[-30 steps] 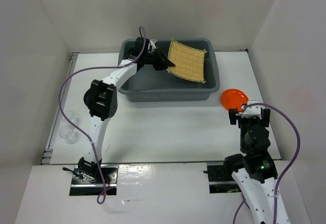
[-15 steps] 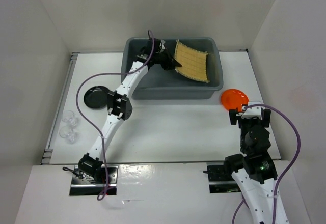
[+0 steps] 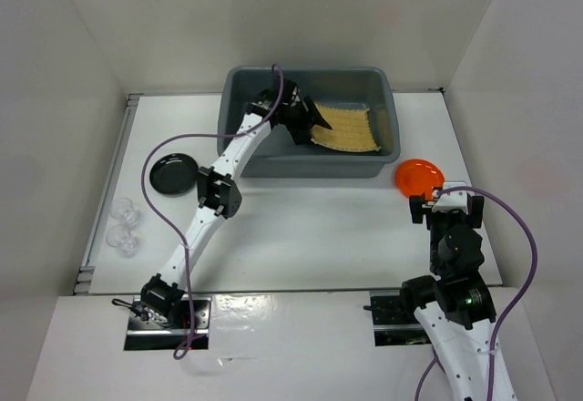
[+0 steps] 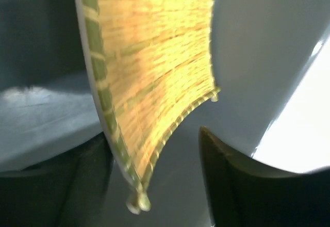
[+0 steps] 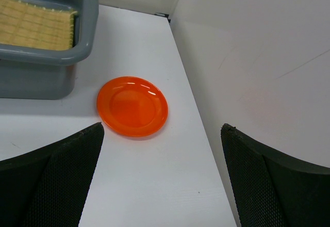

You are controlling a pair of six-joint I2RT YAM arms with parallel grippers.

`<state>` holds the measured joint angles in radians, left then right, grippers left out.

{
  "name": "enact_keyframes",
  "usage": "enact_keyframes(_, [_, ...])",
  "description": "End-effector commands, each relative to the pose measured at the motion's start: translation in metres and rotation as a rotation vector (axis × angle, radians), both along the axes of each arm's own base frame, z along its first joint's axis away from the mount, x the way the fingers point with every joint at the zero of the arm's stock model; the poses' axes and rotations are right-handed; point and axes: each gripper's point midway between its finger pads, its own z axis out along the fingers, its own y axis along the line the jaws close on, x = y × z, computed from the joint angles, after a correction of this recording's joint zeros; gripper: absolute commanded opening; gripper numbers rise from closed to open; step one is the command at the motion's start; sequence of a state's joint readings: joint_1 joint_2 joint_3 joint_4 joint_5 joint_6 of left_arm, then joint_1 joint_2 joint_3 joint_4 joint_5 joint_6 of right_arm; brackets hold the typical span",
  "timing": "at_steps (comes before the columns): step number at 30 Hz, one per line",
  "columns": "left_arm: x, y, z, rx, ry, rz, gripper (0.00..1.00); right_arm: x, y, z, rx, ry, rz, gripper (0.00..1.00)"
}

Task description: Place the mixed dishes into the plastic bin

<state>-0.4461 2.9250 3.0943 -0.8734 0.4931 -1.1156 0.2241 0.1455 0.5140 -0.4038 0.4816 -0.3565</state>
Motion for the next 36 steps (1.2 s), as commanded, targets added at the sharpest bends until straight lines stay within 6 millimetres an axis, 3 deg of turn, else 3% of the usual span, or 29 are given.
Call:
enact_keyframes(1, [-0.006,0.004,0.019,0.023,-0.037,-0.01,0.79,0.001,-0.001,0.01,0.015,-0.052,-0.008,0.98])
enact_keyframes(3, [-0.013,0.015,0.012,0.088,0.002,0.009,0.98,0.001,-0.001,0.01,0.015,-0.052,-0.008,0.98])
enact_keyframes(6, [-0.016,0.04,0.015,0.228,-0.021,0.056,1.0,0.003,-0.001,0.008,0.013,-0.043,-0.008,0.98])
enact_keyframes(7, [-0.016,0.048,0.031,0.261,-0.061,0.066,1.0,0.003,-0.003,0.007,0.011,-0.034,-0.02,0.98])
enact_keyframes(8, [-0.016,0.065,0.03,0.348,-0.062,0.114,1.0,0.004,-0.003,0.005,0.019,-0.028,-0.03,0.98])
enact_keyframes(9, [-0.019,0.075,0.05,0.38,-0.101,0.13,1.0,0.006,-0.005,0.001,0.024,-0.01,-0.041,0.98])
enact_keyframes(11, [-0.021,0.101,0.066,0.492,-0.141,0.186,1.0,0.007,-0.006,0.001,0.035,0.004,-0.054,0.98])
enact_keyframes(12, [-0.021,0.111,0.096,0.509,-0.216,0.203,1.0,0.004,-0.007,0.002,0.055,0.003,-0.066,0.98])
enact_keyframes(13, [-0.025,0.114,0.106,0.55,-0.256,0.196,1.0,0.005,-0.004,0.002,0.053,0.017,-0.049,0.98])
enact_keyframes(14, [-0.024,0.132,0.116,0.634,-0.298,0.226,1.0,0.006,-0.003,0.003,0.049,0.037,-0.039,0.98])
enact_keyframes(15, [-0.033,0.146,0.153,0.646,-0.352,0.266,1.0,0.005,-0.008,0.003,0.043,0.06,-0.069,0.98])
enact_keyframes(17, [-0.04,0.171,0.16,0.761,-0.364,0.284,1.0,0.011,-0.008,0.013,0.046,0.113,-0.083,0.98])
enact_keyframes(18, [-0.052,0.183,0.188,0.77,-0.407,0.308,1.0,0.016,-0.006,0.016,0.04,0.145,-0.073,0.98])
enact_keyframes(19, [-0.058,0.192,0.194,0.804,-0.414,0.315,1.0,0.018,-0.008,0.041,0.048,0.114,-0.086,0.98])
enact_keyframes(20, [-0.063,0.205,0.198,0.855,-0.416,0.336,1.0,0.034,-0.004,0.036,0.037,0.182,-0.078,0.98])
enact_keyframes(21, [-0.078,0.216,0.198,0.89,-0.389,0.328,1.0,0.041,0.001,0.056,0.047,0.172,-0.046,0.98])
enact_keyframes(22, [-0.086,0.223,0.196,0.915,-0.374,0.327,1.0,0.049,-0.002,0.06,0.052,0.197,-0.05,0.98])
enact_keyframes(23, [-0.091,0.227,0.195,0.927,-0.368,0.328,1.0,0.07,0.002,0.046,0.055,0.293,-0.027,0.98])
enact_keyframes(24, [-0.107,0.233,0.214,0.919,-0.404,0.352,1.0,0.08,0.004,0.063,0.072,0.292,0.002,0.98])
enact_keyframes(25, [-0.109,0.237,0.189,0.951,-0.375,0.337,1.0,0.087,0.003,0.053,0.108,0.36,0.041,0.98])
enact_keyframes(26, [-0.129,0.241,0.216,0.896,-0.446,0.371,1.0,0.102,0.004,0.036,0.133,0.444,0.067,0.98])
enact_keyframes(27, [-0.126,0.231,0.226,0.81,-0.531,0.378,1.0,0.11,0.004,0.043,0.147,0.451,0.083,0.98])
enact_keyframes(28, [-0.141,0.234,0.183,0.838,-0.471,0.322,1.0,0.113,0.007,0.033,0.172,0.503,0.11,0.98])
enact_keyframes(29, [-0.161,0.246,0.207,0.769,-0.535,0.363,1.0,0.122,-0.004,0.015,0.214,0.566,0.085,0.98])
enact_keyframes(31, [-0.179,0.248,0.205,0.706,-0.548,0.353,1.0,0.129,-0.007,0.005,0.265,0.593,0.113,0.98])
enact_keyframes(32, [-0.192,0.257,0.202,0.701,-0.545,0.358,1.0,0.129,-0.027,-0.006,0.296,0.615,0.081,0.98])
enact_keyframes(34, [-0.211,0.263,0.195,0.715,-0.52,0.321,1.0,0.127,-0.03,-0.035,0.396,0.702,0.132,0.98])
enact_keyframes(35, [-0.217,0.263,0.19,0.715,-0.503,0.303,1.0,0.124,-0.051,-0.045,0.436,0.735,0.122,0.98])
enact_keyframes(36, [-0.226,0.266,0.18,0.731,-0.471,0.278,1.0,0.125,-0.059,-0.08,0.527,0.841,0.131,0.98])
